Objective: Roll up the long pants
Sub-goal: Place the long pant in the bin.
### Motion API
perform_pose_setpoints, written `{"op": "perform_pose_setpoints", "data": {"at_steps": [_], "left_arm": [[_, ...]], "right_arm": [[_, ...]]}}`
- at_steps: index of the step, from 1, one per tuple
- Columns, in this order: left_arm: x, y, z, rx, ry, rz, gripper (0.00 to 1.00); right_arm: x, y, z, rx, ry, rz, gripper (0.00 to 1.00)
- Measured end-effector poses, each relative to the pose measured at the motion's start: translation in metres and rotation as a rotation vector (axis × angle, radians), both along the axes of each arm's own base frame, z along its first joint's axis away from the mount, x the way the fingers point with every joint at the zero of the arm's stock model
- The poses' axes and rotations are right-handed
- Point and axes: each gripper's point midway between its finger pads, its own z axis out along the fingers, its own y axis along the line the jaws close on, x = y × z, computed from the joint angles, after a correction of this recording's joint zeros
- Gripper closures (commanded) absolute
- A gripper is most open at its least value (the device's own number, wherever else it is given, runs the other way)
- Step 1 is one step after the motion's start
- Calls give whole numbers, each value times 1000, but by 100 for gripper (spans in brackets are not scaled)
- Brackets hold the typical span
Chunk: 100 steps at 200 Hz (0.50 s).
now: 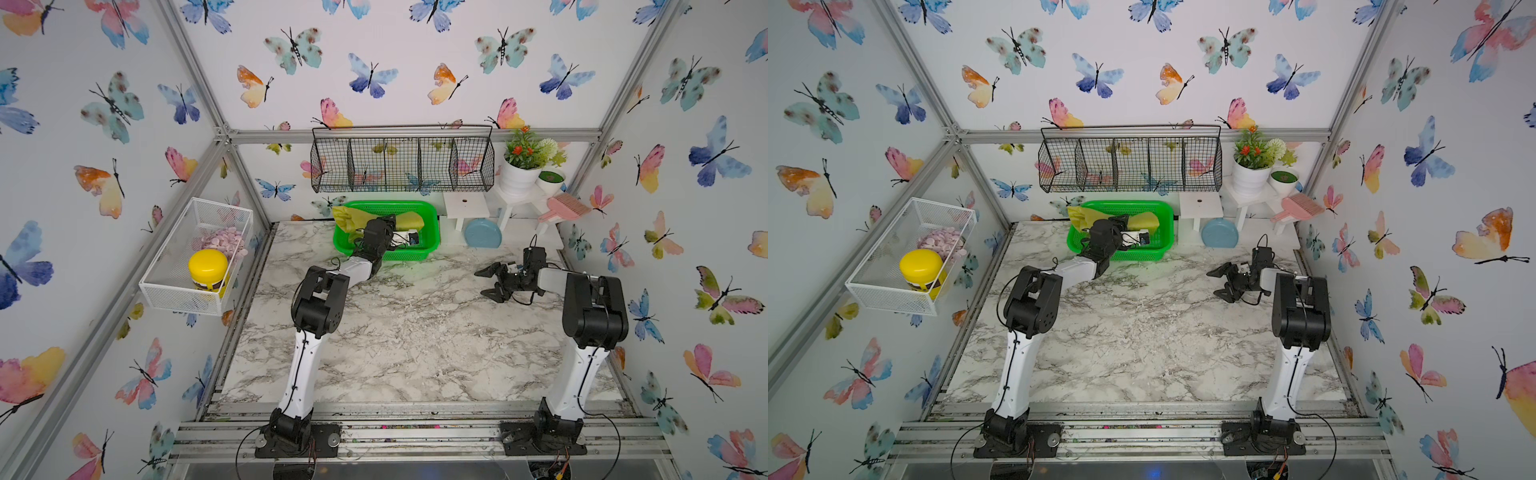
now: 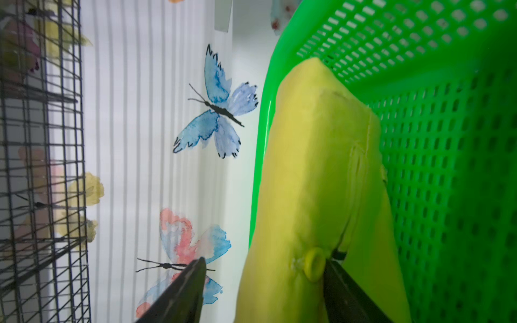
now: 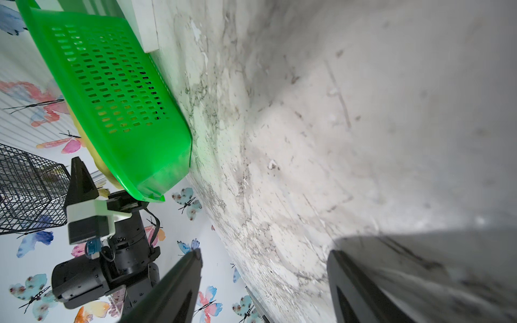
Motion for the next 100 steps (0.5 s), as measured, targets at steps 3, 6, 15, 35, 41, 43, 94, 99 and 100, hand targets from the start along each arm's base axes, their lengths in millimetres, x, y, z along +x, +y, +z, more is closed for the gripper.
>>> {"op": "perform_pose_setpoints", "data": {"at_steps": [3,6,15,35,41,43,94,99,100], "left_arm": [[-2,-2,1,0,3,-4,29],[-5,-4,0,-1,10,-8,29],[-11,-10,3,-6,19,-20,28],[-30,-24,13,-21,43,-56,27],[-34,-26,15,-23,51,-62,27],[-37,-27,16,-25,53,-65,27],[-87,-41,46,-64,103,-91,26],[-90,-41,45,-71,109,-89,26],[-92,-41,47,-77,112,-89,26]], "right_arm": [[0,0,0,0,2,0,24],[0,0,0,1,3,0,24],[1,0,0,2,6,0,24],[2,0,0,3,11,1,24],[3,0,0,5,11,2,24],[3,0,0,6,11,2,24],[10,2,1,18,4,7,24],[10,2,1,19,4,7,24],[10,2,1,20,3,7,24]]}}
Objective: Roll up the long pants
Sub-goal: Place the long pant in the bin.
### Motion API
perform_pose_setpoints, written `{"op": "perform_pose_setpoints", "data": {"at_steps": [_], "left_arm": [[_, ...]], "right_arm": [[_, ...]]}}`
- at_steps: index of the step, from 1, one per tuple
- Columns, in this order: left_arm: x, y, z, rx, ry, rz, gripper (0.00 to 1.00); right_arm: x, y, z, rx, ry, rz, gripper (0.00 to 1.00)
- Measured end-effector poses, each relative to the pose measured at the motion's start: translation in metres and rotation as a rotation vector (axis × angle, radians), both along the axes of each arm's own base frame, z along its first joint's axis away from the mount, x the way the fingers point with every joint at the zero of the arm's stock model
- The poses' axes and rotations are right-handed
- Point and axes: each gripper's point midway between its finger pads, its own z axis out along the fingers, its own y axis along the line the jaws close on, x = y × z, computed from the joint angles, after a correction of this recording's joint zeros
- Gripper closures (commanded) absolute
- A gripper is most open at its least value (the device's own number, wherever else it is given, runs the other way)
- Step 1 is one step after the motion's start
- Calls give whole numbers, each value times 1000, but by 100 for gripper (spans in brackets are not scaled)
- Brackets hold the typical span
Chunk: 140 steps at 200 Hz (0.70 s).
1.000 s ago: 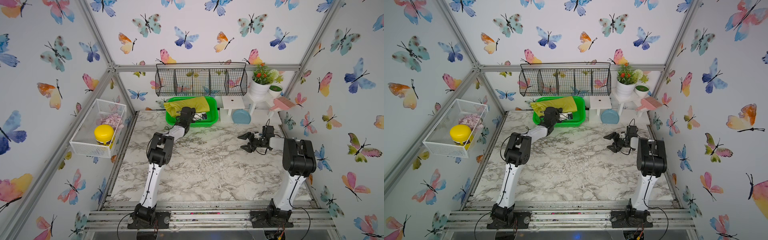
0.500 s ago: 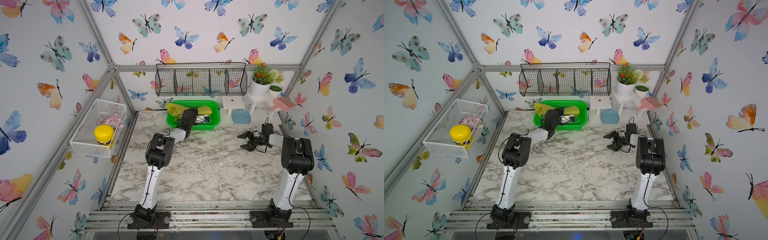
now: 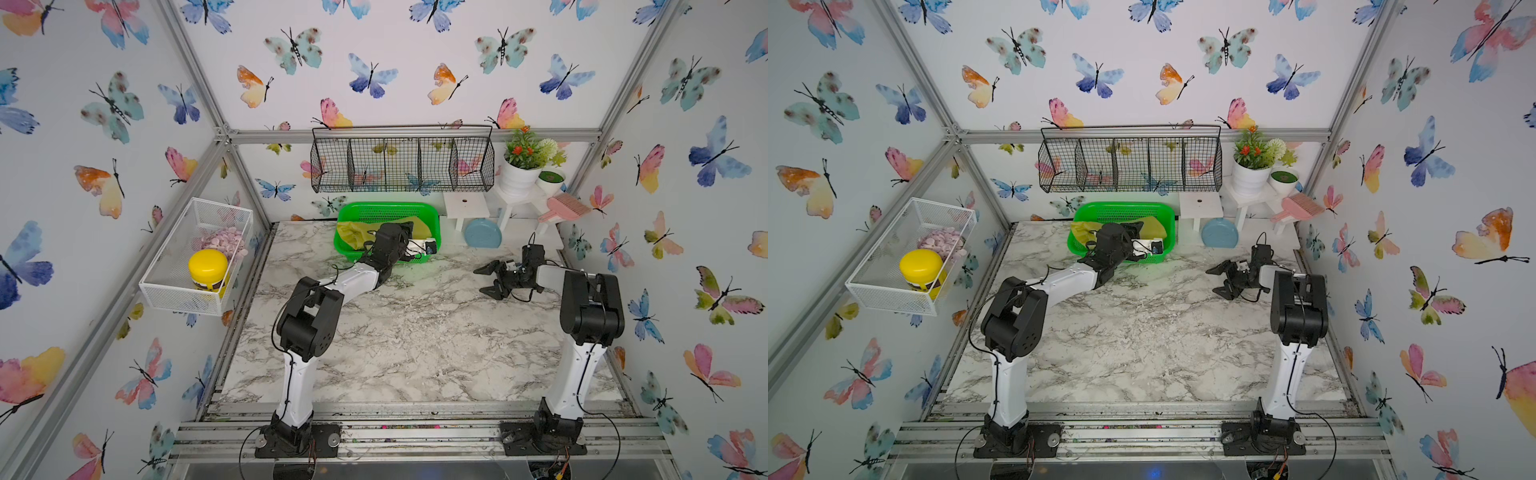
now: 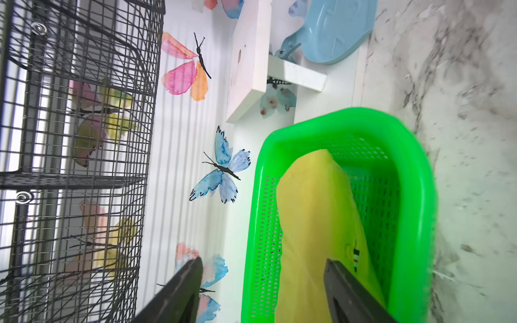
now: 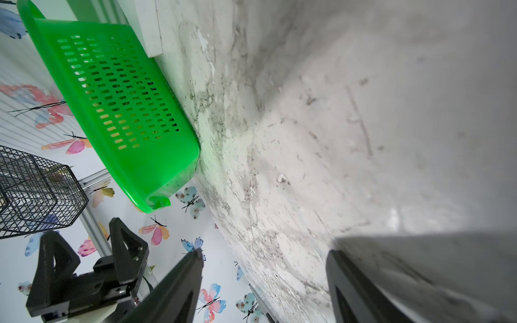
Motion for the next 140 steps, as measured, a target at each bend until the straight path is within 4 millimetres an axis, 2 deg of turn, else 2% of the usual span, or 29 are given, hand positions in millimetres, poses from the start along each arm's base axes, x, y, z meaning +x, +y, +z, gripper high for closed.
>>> {"op": "perform_pose_setpoints", "data": {"at_steps": [22,47,53,58,68,75,83,88,101,107,111,121,129,140], "left_arm": [[-17,5,18,-118,52,34,25],[-37,27,67,-350,113,140,23],[-47,41,86,-436,124,186,22],[-51,47,91,-475,134,212,22],[-73,74,118,-608,136,278,20],[-84,89,126,-677,140,313,18],[-103,118,139,-788,131,363,16],[-112,134,139,-842,135,391,15],[-138,202,138,-1014,104,515,12],[-147,228,132,-1070,91,571,11],[-154,253,125,-1115,67,628,11],[-165,291,109,-1181,34,730,10],[-172,308,92,-1212,32,785,10],[-175,321,72,-1234,49,838,10]], "right_arm": [[0,1,1,-3,-11,7,23],[1,-5,8,-71,-60,19,22],[0,-6,11,-97,-77,23,22],[-2,-8,15,-123,-94,28,22],[-6,-13,26,-172,-139,36,21],[-11,-16,35,-214,-176,42,21],[-18,-21,48,-268,-227,47,20],[-22,-24,56,-299,-259,48,20],[-34,-34,77,-395,-350,49,19],[-38,-38,85,-438,-391,45,18],[-41,-41,89,-466,-415,44,18],[-48,-49,99,-539,-469,30,18],[-52,-55,101,-589,-494,21,16],[-55,-64,99,-649,-517,2,12]]}}
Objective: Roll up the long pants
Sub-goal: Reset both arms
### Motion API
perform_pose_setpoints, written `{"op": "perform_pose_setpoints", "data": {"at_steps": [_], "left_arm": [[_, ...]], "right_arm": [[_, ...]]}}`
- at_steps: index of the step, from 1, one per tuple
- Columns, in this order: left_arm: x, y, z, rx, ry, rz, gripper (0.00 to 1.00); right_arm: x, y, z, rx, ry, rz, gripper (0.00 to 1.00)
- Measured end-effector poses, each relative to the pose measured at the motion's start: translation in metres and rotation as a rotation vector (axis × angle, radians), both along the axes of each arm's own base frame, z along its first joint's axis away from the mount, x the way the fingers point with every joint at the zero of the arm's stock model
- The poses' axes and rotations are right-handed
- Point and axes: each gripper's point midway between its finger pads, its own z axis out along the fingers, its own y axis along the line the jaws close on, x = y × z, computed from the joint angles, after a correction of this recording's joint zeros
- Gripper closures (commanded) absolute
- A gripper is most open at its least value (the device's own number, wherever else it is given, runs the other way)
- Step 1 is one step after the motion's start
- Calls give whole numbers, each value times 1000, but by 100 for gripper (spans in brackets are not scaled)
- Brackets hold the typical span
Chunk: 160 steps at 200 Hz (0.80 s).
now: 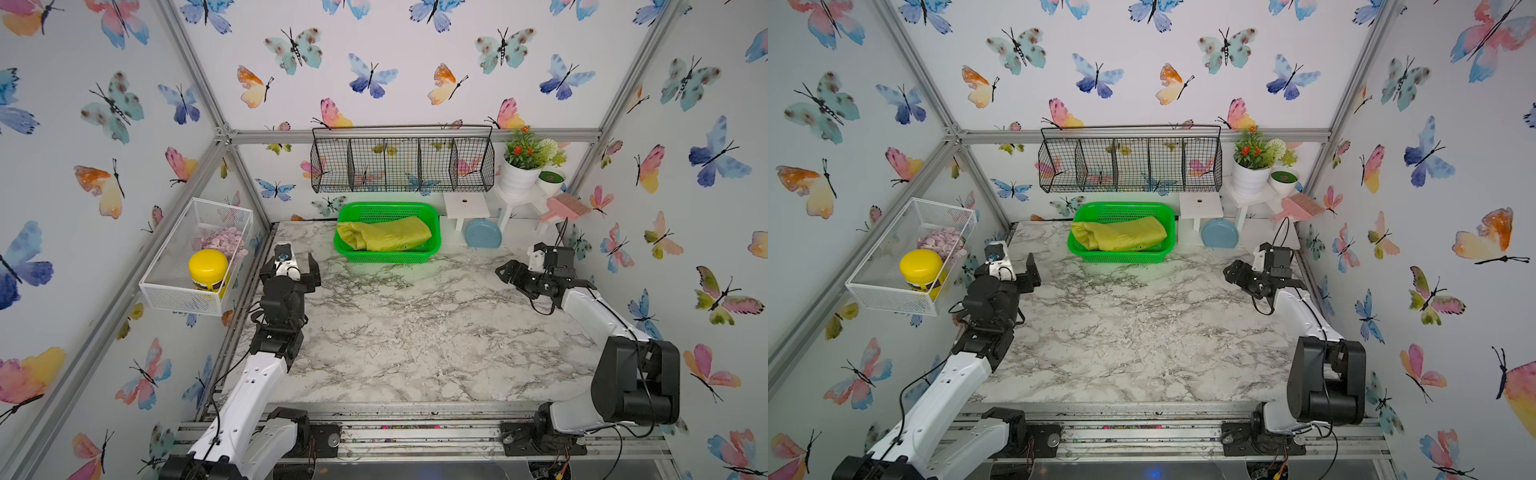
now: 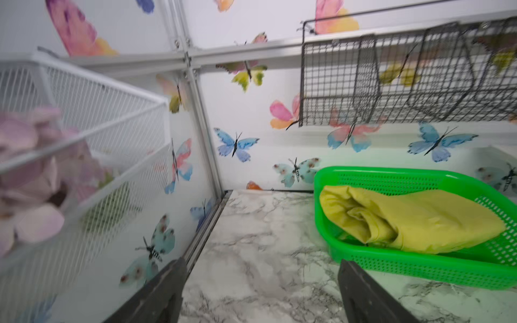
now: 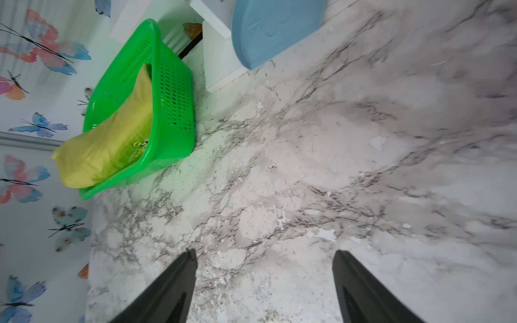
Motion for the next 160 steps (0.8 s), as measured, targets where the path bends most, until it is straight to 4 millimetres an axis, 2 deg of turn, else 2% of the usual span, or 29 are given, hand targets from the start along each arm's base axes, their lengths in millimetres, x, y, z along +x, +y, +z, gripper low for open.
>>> {"op": "perform_pose_setpoints", "data": {"at_steps": [12,27,47,75,89,104,116,130,145,160], "left_arm": [[-1,15,-29,-42,52,46,10],[-5,36,-66,-97,109,110,10],[-15,60,-105,-151,131,182,11],[-13,65,-147,-179,201,191,14],[-5,66,-150,-193,205,182,14],[2,64,-140,-211,153,155,16],[6,61,-133,-233,122,135,22],[9,55,-126,-242,100,106,22],[4,43,-122,-220,74,77,22],[-12,30,-129,-199,48,54,19]], "right_arm": [[-4,-9,-10,-65,-24,-18,1],[-16,-21,-27,-158,-43,-27,1],[-30,-37,-42,-279,-45,-46,1],[-34,-59,-40,-421,-116,-100,1],[-38,-65,-39,-461,-159,-122,1],[-44,-69,-44,-490,-184,-139,1],[-52,-73,-49,-517,-205,-151,1],[-63,-75,-49,-547,-249,-159,1],[-69,-77,-44,-566,-317,-175,1],[-70,-77,-40,-574,-382,-186,1]]}}
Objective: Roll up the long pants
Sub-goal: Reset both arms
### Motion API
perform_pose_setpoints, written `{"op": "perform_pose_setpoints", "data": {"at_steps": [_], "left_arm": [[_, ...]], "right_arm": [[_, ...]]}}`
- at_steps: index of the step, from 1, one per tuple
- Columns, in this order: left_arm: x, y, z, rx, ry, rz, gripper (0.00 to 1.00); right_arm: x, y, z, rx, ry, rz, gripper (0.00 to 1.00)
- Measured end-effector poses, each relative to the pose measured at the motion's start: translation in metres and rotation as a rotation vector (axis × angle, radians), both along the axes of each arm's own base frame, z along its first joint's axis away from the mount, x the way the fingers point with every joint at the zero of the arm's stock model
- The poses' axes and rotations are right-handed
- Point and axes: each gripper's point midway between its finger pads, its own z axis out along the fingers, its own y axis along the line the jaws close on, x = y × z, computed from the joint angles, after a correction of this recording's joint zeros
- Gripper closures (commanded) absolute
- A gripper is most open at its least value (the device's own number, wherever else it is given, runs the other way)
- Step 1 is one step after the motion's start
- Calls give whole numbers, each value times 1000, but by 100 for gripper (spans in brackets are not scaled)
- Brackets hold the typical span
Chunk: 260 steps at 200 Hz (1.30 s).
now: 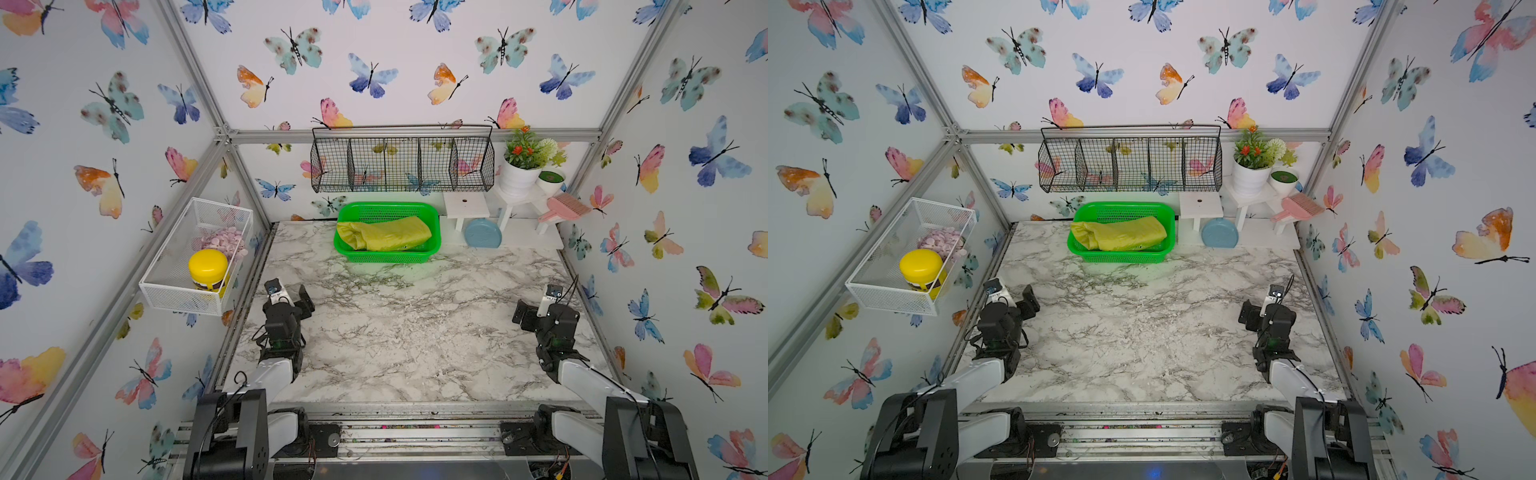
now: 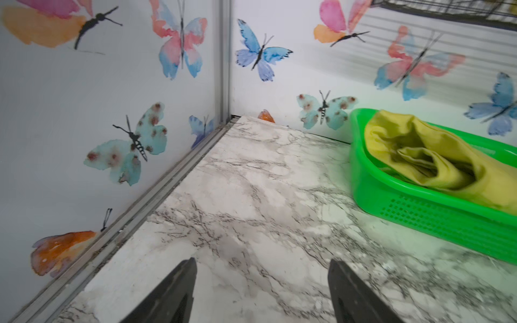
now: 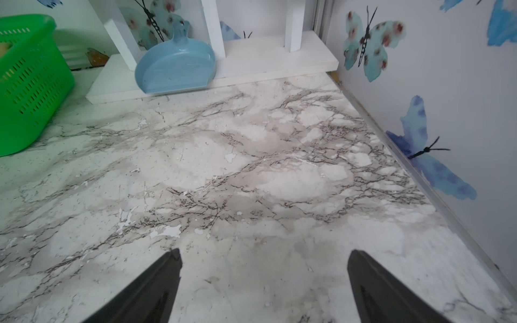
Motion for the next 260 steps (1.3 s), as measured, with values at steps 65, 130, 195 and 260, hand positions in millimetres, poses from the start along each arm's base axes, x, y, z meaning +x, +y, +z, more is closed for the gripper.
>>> {"op": "perform_pose_setpoints", "data": {"at_steps": [65,130,195,260], "left_arm": [[-6,-1,-36,53,25,33,20],[8,-12,-32,94,13,-4,1],[10,-12,-33,101,30,-1,2],[9,-11,-38,103,54,-2,2]], "right_arm": [[40,20,-11,25,-67,127,1],[45,52,-16,13,-129,300,1],[48,58,-12,1,-141,333,1],[48,58,-11,2,-141,336,1]]}}
